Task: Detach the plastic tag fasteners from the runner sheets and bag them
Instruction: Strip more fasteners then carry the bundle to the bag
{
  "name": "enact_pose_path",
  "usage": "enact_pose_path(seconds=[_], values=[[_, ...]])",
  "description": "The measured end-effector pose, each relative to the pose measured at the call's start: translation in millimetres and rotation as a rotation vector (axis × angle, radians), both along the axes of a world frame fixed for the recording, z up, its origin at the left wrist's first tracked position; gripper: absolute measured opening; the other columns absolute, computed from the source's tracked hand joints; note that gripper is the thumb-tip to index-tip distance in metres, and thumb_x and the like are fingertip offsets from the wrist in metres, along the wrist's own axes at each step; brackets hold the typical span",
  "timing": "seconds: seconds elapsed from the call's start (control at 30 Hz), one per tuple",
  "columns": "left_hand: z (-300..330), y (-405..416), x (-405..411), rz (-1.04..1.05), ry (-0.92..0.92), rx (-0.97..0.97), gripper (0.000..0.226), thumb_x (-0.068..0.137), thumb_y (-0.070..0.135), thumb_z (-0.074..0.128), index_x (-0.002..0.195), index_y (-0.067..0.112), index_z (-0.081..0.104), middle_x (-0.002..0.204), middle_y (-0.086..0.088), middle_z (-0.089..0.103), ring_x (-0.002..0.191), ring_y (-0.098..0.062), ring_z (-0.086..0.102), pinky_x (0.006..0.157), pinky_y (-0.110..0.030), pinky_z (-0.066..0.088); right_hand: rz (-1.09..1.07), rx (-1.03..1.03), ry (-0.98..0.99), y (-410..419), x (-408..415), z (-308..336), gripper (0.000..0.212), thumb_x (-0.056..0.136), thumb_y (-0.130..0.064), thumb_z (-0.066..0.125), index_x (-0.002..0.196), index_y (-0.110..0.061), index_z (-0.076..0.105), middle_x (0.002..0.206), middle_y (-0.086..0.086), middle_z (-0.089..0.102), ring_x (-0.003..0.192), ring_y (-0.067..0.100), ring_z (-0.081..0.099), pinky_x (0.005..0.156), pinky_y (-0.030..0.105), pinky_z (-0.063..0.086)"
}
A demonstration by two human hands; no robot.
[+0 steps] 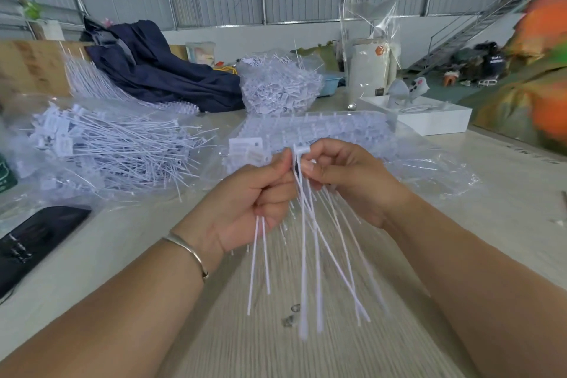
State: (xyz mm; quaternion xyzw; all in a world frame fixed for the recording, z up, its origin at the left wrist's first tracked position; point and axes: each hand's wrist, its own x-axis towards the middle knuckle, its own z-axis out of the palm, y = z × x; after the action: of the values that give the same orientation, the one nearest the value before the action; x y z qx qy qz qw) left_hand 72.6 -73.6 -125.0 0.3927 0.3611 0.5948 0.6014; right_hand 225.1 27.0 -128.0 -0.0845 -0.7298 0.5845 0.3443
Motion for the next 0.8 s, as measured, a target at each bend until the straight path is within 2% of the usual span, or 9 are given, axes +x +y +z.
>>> enact_pose_path(seconds=[0.13, 0.27, 0.33, 0.43, 0.57, 0.7, 0.8], values=[[1.3, -2.3, -1.2, 0.124, 0.177, -0.017, 0.024, 0.072, 0.032, 0.069, 0.052, 0.023, 0.06, 0.051, 0.012, 0.025, 0.038, 0.001, 0.02, 0.036, -0.014, 0.012, -0.034, 0.002, -0.077, -1.5, -2.6, -0.9, 0.019, 0.068, -0.026, 0.075, 0.077, -0.015, 0.062, 0.061, -0.002, 0.051, 0.054, 0.007, 0.043, 0.054, 0.013, 0.036], [4.0, -4.6, -11.7, 0.273, 0.274, -0.028, 0.016, 0.07, 0.032, 0.073, 0.066, 0.022, 0.061, 0.062, 0.009, 0.044, 0.042, -0.001, 0.022, 0.037, -0.014, 0.013, -0.14, 0.007, -0.031, 0.1, 0.3, 5.1, 0.023, 0.065, -0.027, 0.076, 0.076, -0.011, 0.063, 0.051, -0.011, 0.049, 0.049, 0.004, 0.042, 0.053, 0.014, 0.035], [4.3, -4.9, -15.6, 0.321, 0.321, -0.08, 0.018, 0.068, 0.034, 0.075, 0.063, 0.023, 0.061, 0.064, 0.007, 0.053, 0.04, -0.002, 0.023, 0.035, -0.014, 0.015, -0.216, -0.008, 0.021, 1.7, 1.8, 6.4, 0.026, 0.063, -0.027, 0.078, 0.075, -0.009, 0.064, 0.05, -0.009, 0.048, 0.05, 0.007, 0.039, 0.052, 0.017, 0.032], [2.8, -5.1, -16.8, 0.32, 0.376, -0.116, 0.023, 0.07, 0.035, 0.075, 0.065, 0.023, 0.055, 0.056, 0.007, 0.049, 0.039, -0.004, 0.021, 0.034, -0.015, 0.015, -0.27, -0.037, 0.066, 1.0, -0.1, 3.8, 0.022, 0.066, -0.021, 0.08, 0.077, -0.005, 0.07, 0.051, -0.003, 0.046, 0.049, 0.009, 0.037, 0.051, 0.018, 0.031], [0.1, -4.0, -18.8, 0.363, 0.416, -0.098, 0.014, 0.07, 0.028, 0.077, 0.07, 0.02, 0.065, 0.052, 0.005, 0.046, 0.037, -0.005, 0.022, 0.033, -0.015, 0.016, -0.25, -0.025, 0.085, 1.4, 0.0, -1.2, 0.02, 0.078, -0.001, 0.075, 0.097, 0.003, 0.073, 0.055, -0.011, 0.064, 0.049, -0.002, 0.055, 0.052, 0.007, 0.04], [-1.1, -3.1, -23.5, 0.389, 0.504, -0.082, 0.016, 0.075, 0.024, 0.078, 0.06, 0.024, 0.071, 0.05, 0.003, 0.044, 0.038, -0.008, 0.022, 0.036, -0.018, 0.016, -0.26, 0.0, -0.001, 3.0, 1.1, -0.1, 0.013, 0.077, -0.003, 0.077, 0.09, -0.002, 0.077, 0.078, 0.002, 0.076, 0.073, 0.004, 0.07, 0.066, 0.01, 0.048], [0.9, -3.6, -25.6, 0.357, 0.581, -0.055, 0.02, 0.057, 0.036, 0.085, 0.064, 0.023, 0.072, 0.049, 0.003, 0.041, 0.041, -0.011, 0.023, 0.041, -0.022, 0.017, -0.266, -0.008, -0.032, 4.2, 1.9, 2.6, 0.01, 0.075, -0.002, 0.078, 0.085, -0.004, 0.077, 0.076, 0.003, 0.075, 0.067, 0.002, 0.067, 0.062, 0.008, 0.046]])
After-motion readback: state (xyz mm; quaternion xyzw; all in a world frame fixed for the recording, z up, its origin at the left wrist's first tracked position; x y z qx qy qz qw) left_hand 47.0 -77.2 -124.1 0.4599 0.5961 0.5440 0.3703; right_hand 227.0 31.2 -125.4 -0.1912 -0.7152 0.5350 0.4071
